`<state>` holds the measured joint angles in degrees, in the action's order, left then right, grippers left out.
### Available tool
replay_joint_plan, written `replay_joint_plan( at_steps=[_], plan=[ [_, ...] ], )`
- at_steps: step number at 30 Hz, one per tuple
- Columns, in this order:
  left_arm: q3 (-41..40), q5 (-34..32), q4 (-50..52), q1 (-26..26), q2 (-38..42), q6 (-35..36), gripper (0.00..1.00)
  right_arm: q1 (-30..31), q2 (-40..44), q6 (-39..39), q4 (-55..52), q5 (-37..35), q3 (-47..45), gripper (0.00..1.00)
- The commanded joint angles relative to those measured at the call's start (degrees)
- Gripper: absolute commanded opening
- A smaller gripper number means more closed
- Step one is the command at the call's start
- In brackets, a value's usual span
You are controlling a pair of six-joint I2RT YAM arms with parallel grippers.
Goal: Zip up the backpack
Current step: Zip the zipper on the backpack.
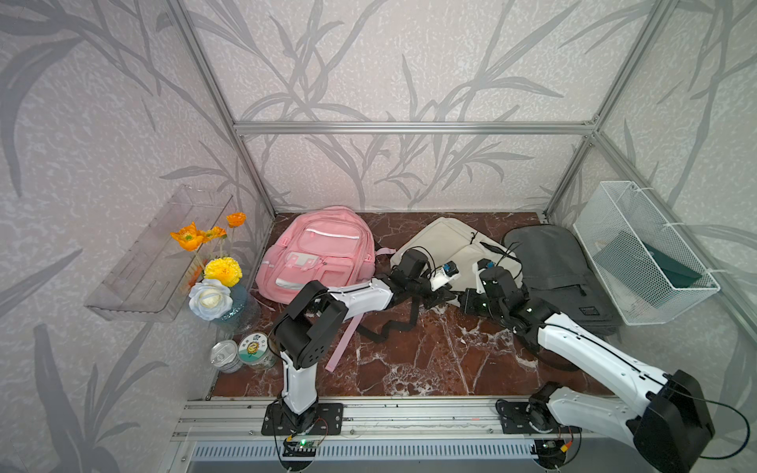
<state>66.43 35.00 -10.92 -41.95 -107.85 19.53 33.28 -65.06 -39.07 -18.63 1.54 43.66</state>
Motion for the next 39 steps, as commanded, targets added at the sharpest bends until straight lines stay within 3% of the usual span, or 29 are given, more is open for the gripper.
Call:
replay_joint_plan(
  at_steps=[1,4,9,19,21,25,29,35,39],
  plan=[
    [-0.5,-5.4,-0.2,-0.1,-0.8,0.7,0.27,0.3,1.8,0.1,-0.3,-2.0,1.6,0.00],
    [-0.4,-10.1,1.9,0.1,-0.3,0.1,0.18,0.2,3.3,0.3,-2.9,-5.7,1.4,0.00],
    [-1.6,-11.3,1.1,1.9,0.6,-0.9,0.09,-0.8,6.9,-0.2,-6.3,-10.5,0.2,0.00],
    [-3.7,-13.6,1.6,5.9,2.4,-1.2,0.06,-5.5,10.5,-1.5,-9.5,-9.9,-0.7,0.00],
    [-3.9,-12.8,1.8,6.1,3.0,-1.4,0.11,-5.5,10.3,-0.7,-7.2,-7.7,-0.9,0.00],
    [-2.9,-12.2,3.8,3.9,4.3,-0.3,0.36,-5.4,7.6,-0.3,-1.7,-1.0,-0.6,0.00],
    [-2.9,-6.1,4.6,1.5,6.7,1.4,0.56,-4.0,4.1,0.3,-0.6,2.3,1.9,0.00],
    [-1.4,-2.2,2.0,-0.4,6.4,-0.1,0.63,-1.1,2.5,0.1,1.9,2.6,2.5,0.00],
    [1.0,-0.7,3.8,-0.7,4.3,0.8,0.58,-0.3,2.1,-0.1,2.6,2.9,2.5,0.00]
  ],
)
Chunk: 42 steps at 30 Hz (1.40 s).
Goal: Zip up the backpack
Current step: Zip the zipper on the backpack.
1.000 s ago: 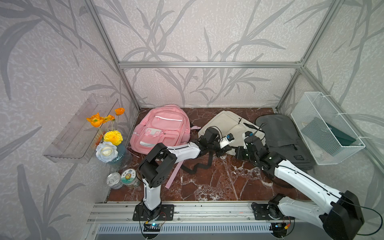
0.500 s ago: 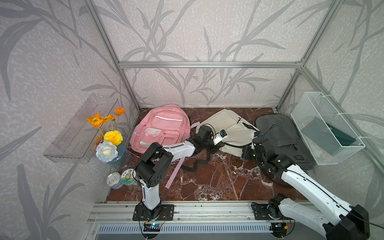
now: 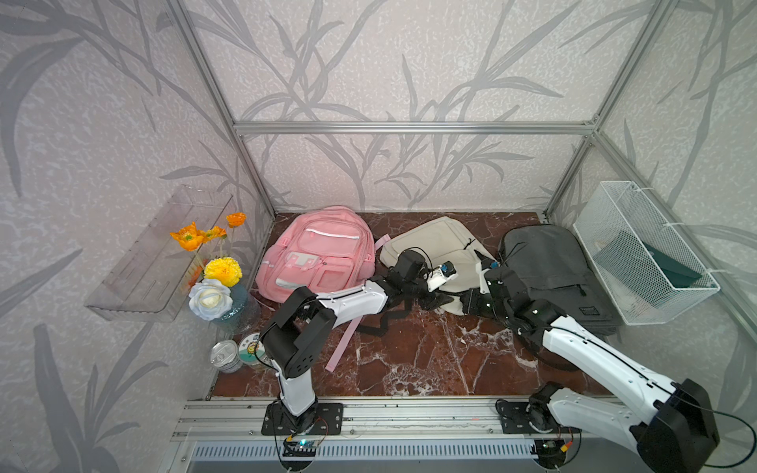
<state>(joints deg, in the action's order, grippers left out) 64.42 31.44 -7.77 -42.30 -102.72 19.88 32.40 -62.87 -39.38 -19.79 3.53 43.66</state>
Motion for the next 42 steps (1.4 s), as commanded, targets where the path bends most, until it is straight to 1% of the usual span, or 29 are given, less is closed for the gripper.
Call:
replay_joint_plan(
  at_steps=[1,5,11,15,17,20,23,25,27,29,31,32,34,37,42],
  plan=[
    [3.5,3.0,1.4,-0.3,-1.2,0.6,0.54,0.7,-0.1,0.2,3.8,0.8,2.6,0.00],
    [4.6,1.8,4.0,-0.1,-2.3,1.0,0.37,1.0,0.9,0.3,3.2,-0.5,2.4,0.00],
    [3.9,0.5,7.0,0.9,-1.8,1.2,0.16,0.9,2.1,0.0,0.7,-4.8,1.8,0.00],
    [1.7,0.2,7.4,2.5,-0.4,1.2,0.08,0.4,3.6,-0.4,-1.4,-8.6,1.3,0.00],
    [0.2,-0.2,7.3,3.5,0.9,1.1,0.06,-0.8,4.6,-0.4,-2.6,-9.8,0.9,0.00],
    [-2.1,-0.8,6.8,4.8,2.9,0.9,0.05,-4.3,5.7,0.2,-3.4,-9.1,0.2,0.00],
    [-4.0,-1.1,5.7,5.7,4.6,0.7,0.05,-7.8,6.0,0.4,-3.3,-6.6,-0.5,0.00],
    [-4.3,-1.5,5.3,6.1,5.0,0.5,0.06,-8.6,5.5,0.4,-3.0,-5.7,-0.6,0.00],
    [-4.2,-1.5,5.0,6.1,5.1,0.1,0.15,-8.5,5.1,1.2,-2.1,-3.6,-0.4,0.00],
    [-3.7,-0.3,4.4,5.8,5.1,-0.7,0.27,-8.3,4.4,1.1,-1.3,-1.1,0.0,0.00],
    [-3.2,0.9,3.7,5.1,5.0,-1.5,0.39,-6.8,3.6,1.5,-0.3,-0.3,0.7,0.00],
    [-2.7,2.4,3.4,4.5,4.9,-1.4,0.43,-5.6,3.3,1.8,0.0,-0.6,1.2,0.00],
    [-1.3,4.3,3.7,3.1,4.5,-1.1,0.48,-3.3,2.6,2.3,0.6,-1.1,2.0,0.00],
    [1.5,6.9,5.2,1.6,3.8,-1.1,0.50,-0.9,1.7,2.2,1.8,-1.3,2.6,0.00],
    [4.5,8.5,7.5,0.0,2.1,-0.2,0.51,1.3,1.1,1.9,3.5,-1.4,2.7,0.00]
  ],
)
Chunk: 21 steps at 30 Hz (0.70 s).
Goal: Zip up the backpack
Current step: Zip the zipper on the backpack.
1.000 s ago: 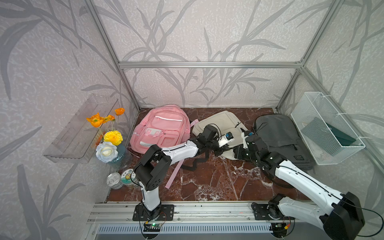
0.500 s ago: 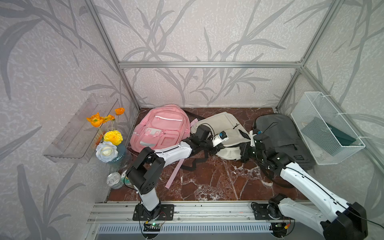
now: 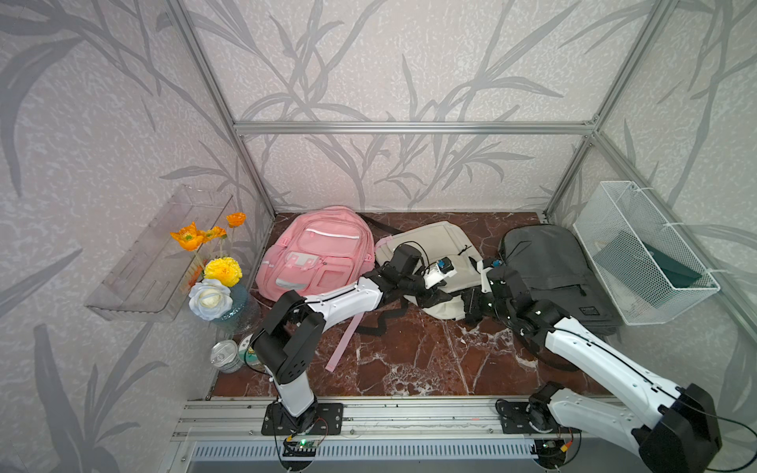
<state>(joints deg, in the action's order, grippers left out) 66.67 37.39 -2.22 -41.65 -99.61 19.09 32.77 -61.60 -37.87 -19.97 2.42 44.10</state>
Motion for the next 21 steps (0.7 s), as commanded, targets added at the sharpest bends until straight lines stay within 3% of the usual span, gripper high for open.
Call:
replay_joint_plan(
  at_steps=[1,8,16,21],
  plan=[
    [2.5,2.6,2.1,-0.8,-1.3,0.7,0.50,1.2,-0.3,0.4,3.8,-0.3,2.4,0.00],
    [3.0,0.4,5.7,-0.9,-2.4,2.3,0.27,1.9,1.2,0.4,3.6,-1.5,2.4,0.00],
    [2.9,-1.8,8.5,-0.6,-2.8,3.3,0.13,1.9,2.5,1.0,2.8,-2.7,2.7,0.00],
    [1.4,-4.3,8.9,0.5,-1.1,3.4,0.07,1.7,3.6,1.0,-0.5,-8.7,2.6,0.00]
  ],
)
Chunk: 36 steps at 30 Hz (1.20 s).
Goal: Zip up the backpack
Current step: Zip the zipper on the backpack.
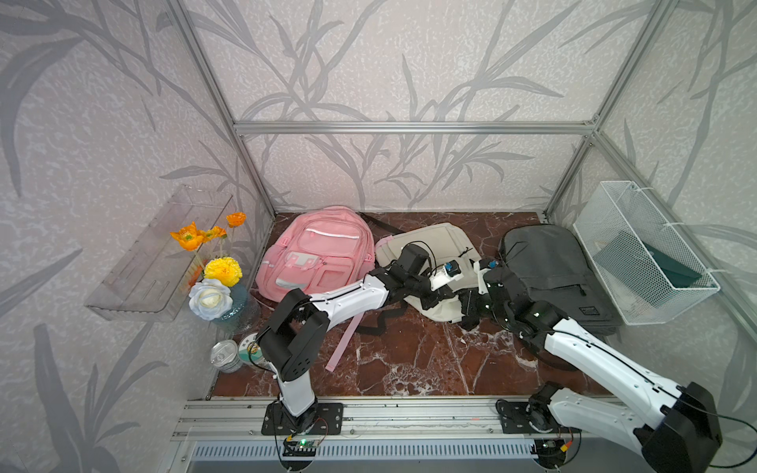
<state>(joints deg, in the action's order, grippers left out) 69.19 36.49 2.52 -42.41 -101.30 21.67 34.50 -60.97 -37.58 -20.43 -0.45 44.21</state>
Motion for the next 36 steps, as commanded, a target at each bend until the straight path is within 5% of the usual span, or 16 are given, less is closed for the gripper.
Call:
replay_joint_plan(
  at_steps=[1,12,16,21,26,31,36],
  plan=[
    [-1.9,-3.7,3.7,1.7,1.1,0.8,0.06,-0.3,3.5,0.7,-0.8,-7.2,2.4,0.00],
    [-8.5,-5.1,-0.7,6.4,6.7,-0.3,0.06,-10.8,6.3,0.7,-3.1,-2.7,-0.4,0.00],
    [-7.7,-3.2,-0.9,6.4,6.7,-0.9,0.19,-10.3,5.2,0.7,0.1,2.4,-0.3,0.00],
    [-5.9,0.6,-2.5,4.6,5.4,-2.2,0.47,-5.1,3.1,2.7,2.1,2.2,1.5,0.00],
    [-2.1,1.6,-1.5,2.0,2.5,-2.3,0.58,-1.2,0.6,3.0,3.4,3.0,2.8,0.00],
    [2.1,1.8,3.0,1.1,-1.5,-1.0,0.50,0.7,-0.4,3.0,3.9,3.3,2.9,0.00],
    [2.5,1.1,7.9,1.4,-2.4,1.4,0.24,0.8,1.2,3.7,1.9,-0.2,2.9,0.00]
  ],
)
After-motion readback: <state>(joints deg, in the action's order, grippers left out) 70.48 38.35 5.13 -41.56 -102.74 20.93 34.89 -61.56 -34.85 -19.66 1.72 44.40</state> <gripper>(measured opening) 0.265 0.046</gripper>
